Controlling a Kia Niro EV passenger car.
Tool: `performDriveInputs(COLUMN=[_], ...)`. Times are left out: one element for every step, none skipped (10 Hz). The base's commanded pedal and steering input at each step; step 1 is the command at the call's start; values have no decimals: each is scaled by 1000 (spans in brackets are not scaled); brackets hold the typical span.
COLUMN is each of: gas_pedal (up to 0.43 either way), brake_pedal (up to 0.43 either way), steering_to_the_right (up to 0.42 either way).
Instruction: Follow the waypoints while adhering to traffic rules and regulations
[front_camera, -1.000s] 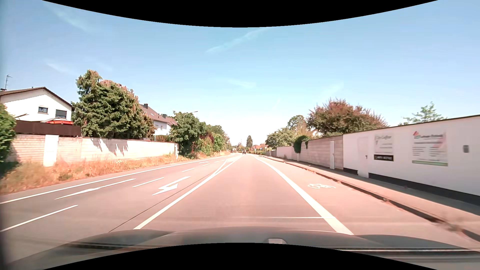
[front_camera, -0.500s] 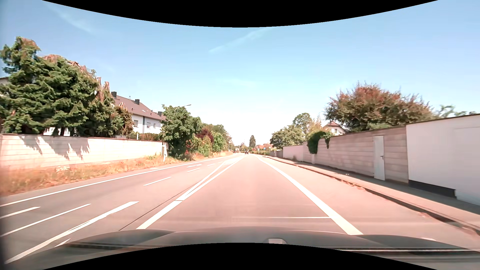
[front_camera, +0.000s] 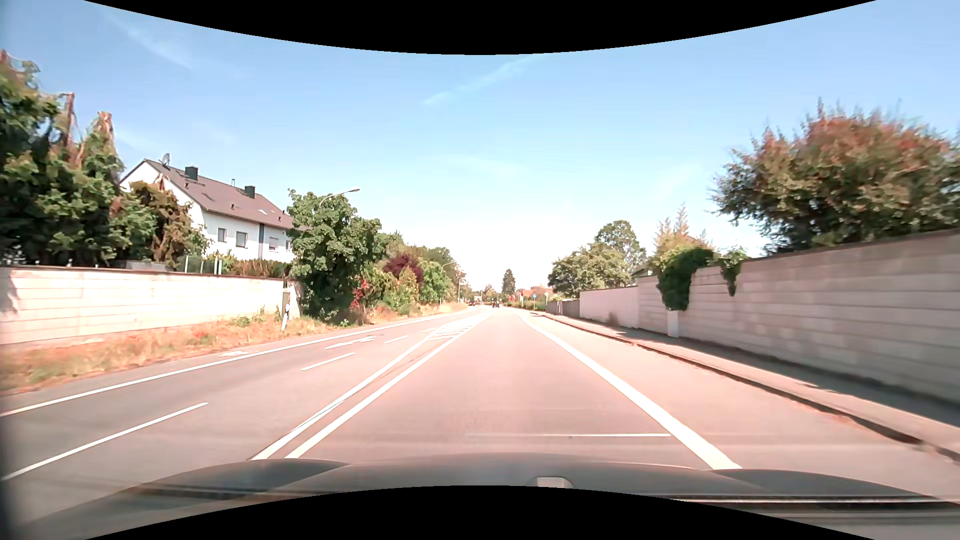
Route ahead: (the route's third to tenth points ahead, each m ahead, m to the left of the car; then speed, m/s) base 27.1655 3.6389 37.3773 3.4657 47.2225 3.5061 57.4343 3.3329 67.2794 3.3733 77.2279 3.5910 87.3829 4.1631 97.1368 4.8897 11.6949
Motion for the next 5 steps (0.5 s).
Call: performDriveInputs(gas_pedal=[59, 59, 59, 59, 59], brake_pedal=[0, 0, 0, 0, 0], steering_to_the_right=[-7, -6, -6, -5, -5])
